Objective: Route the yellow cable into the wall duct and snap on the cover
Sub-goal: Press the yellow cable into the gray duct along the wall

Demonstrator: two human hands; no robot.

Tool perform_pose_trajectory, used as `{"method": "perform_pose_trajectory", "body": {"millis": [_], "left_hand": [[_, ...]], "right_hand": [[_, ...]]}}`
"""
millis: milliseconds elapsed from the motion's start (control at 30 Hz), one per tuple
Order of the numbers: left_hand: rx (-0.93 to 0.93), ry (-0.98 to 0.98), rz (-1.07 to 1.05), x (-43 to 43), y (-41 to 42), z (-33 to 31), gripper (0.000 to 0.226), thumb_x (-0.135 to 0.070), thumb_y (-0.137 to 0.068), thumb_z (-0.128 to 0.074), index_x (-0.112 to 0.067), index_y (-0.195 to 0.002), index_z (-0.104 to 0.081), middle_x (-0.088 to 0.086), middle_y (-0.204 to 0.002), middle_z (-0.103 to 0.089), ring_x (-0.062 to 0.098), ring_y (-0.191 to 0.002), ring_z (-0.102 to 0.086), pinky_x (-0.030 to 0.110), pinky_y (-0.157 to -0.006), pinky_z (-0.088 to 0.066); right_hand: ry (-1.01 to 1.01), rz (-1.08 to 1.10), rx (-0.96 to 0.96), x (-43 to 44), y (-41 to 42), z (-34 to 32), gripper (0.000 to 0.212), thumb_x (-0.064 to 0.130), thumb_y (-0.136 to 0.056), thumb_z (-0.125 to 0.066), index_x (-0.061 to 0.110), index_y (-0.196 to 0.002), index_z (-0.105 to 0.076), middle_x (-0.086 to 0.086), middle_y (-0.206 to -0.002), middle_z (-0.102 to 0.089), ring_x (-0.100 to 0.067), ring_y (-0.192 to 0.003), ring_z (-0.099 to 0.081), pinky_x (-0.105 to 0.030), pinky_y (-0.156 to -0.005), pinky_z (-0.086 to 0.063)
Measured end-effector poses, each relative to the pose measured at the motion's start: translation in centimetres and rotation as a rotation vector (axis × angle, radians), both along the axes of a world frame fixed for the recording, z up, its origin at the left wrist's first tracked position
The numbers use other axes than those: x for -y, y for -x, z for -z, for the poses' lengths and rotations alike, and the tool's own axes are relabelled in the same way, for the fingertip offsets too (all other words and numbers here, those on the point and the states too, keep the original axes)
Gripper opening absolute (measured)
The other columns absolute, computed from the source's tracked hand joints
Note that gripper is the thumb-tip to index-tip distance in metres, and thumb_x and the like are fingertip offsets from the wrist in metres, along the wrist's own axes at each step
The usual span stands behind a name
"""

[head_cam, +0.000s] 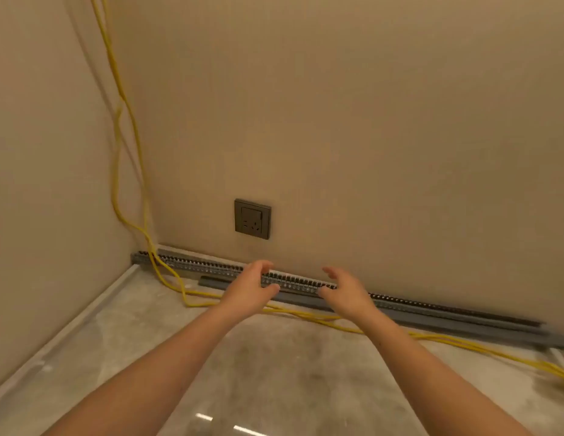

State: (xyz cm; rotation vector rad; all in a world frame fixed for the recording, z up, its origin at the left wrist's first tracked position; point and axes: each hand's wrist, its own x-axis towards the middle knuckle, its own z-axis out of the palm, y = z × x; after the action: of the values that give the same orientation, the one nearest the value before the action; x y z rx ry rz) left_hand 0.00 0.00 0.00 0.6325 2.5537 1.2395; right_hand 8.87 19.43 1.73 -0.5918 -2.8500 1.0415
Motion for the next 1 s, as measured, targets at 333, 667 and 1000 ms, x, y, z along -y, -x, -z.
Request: {"method": "perform_pose_trajectory", "body": {"millis": [333, 667, 1000], "left_hand": [[-0.316, 0.501, 0.148, -4.2, 6.1, 6.1, 0.055, -0.05, -0.09, -0.053, -0.026, -0.139, -0.04, -0.002, -0.142, -0.046, 0.021, -0.139, -0.031, 0.044, -0.121, -0.01], [-0.452, 0.515, 0.207, -5.2, 5.3, 9.5, 0.038, -0.054, -0.093, -0.043, -0.032, -0.123, -0.05, -0.007, -0.119, -0.053, 0.018, -0.114, -0.045, 0.034, -0.104, -0.026], [-0.323, 0.377, 0.323, -3.6, 0.9, 9.6, 0.047, -0.048, -0.092, -0.049, -0.031, -0.135, -0.04, -0.005, -0.13, -0.046, 0.018, -0.124, -0.038, 0.034, -0.109, -0.021]], "right_hand": [[-0.436, -0.09, 0.247, -5.1, 5.2, 6.2, 0.044, 0.045, -0.086, -0.055, 0.025, -0.125, -0.053, -0.004, -0.122, -0.051, -0.027, -0.117, -0.047, -0.039, -0.094, -0.041], [-0.436, -0.047, 0.219, -4.9, 3.1, 8.5, 0.042, 0.051, -0.08, -0.05, 0.024, -0.11, -0.057, -0.002, -0.108, -0.055, -0.025, -0.105, -0.049, -0.037, -0.084, -0.042], [-0.39, -0.025, 0.428, -4.1, 0.6, 7.2, 0.037, 0.043, -0.077, -0.061, 0.026, -0.109, -0.055, -0.001, -0.111, -0.055, -0.024, -0.101, -0.05, -0.035, -0.077, -0.044]]}}
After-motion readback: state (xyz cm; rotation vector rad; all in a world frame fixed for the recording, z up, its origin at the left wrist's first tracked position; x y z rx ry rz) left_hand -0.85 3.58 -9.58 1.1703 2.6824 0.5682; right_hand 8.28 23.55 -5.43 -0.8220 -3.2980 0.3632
